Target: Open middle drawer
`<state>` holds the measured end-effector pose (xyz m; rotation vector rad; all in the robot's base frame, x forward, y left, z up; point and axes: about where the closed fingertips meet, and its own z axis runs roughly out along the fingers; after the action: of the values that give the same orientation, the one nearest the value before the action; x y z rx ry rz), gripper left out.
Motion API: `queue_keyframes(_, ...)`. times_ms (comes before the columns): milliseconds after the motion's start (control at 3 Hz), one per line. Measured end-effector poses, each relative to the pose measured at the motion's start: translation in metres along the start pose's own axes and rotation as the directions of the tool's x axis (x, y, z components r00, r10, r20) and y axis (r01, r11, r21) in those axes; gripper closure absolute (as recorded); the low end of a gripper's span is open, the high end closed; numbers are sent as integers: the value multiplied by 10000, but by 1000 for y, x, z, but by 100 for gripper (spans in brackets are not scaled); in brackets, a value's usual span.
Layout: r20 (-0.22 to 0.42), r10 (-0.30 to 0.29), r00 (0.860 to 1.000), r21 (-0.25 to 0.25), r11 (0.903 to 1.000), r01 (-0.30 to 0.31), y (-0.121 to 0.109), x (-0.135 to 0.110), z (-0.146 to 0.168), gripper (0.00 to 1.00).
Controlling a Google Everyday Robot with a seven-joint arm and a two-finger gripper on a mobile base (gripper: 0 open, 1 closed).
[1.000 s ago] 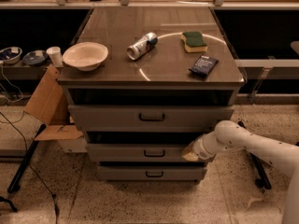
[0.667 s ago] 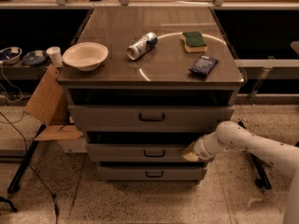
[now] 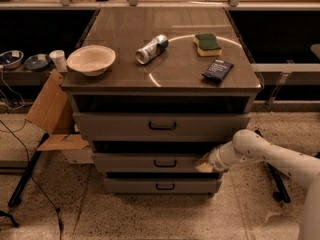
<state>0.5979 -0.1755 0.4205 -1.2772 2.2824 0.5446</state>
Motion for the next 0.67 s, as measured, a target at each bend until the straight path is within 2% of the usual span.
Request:
queue_keyframes(333,185,534,9984,-199,9984,-530,-3,0,2,100)
queue_keyframes(667,816,1401,9868,-332,9899,-1377,-5,5,1,100)
